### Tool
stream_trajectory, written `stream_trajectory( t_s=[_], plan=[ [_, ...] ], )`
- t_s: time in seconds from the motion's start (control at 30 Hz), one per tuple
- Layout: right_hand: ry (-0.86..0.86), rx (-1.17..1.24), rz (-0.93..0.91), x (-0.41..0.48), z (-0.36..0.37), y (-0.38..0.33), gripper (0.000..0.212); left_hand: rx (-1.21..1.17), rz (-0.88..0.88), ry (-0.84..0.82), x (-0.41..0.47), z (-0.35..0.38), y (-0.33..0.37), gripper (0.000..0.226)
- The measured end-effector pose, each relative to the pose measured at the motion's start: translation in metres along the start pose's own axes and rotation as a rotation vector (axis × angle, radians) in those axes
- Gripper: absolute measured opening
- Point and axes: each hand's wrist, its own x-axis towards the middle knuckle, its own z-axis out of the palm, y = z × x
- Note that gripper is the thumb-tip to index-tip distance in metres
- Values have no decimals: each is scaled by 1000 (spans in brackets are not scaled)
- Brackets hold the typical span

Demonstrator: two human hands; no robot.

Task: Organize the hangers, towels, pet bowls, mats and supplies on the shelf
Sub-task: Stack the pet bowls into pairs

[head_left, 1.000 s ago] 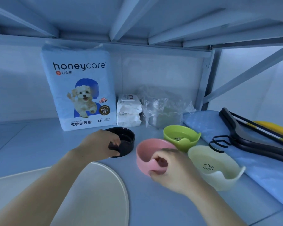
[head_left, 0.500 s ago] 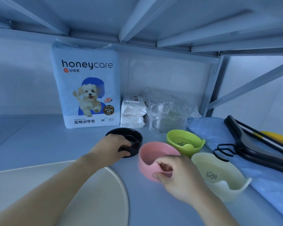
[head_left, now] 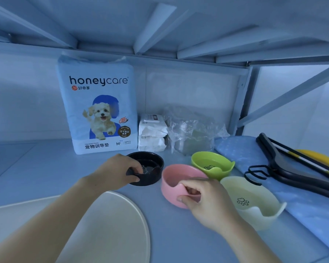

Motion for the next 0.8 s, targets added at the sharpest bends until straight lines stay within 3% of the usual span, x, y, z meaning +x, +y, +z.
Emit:
stream_trajectory(
  t_s=[0.33,0.6,0.8],
  plan=[
    [202,-30,-55,7,-13,-2,13,-27,30,14,-1,-3,-4,30],
    [100,-189,-7,21,-67,16,20,-45,20,38,-1,2,0,34],
    [38,-64,166,40,-88,58,14,-114,93,48,1,14,12,28]
  ],
)
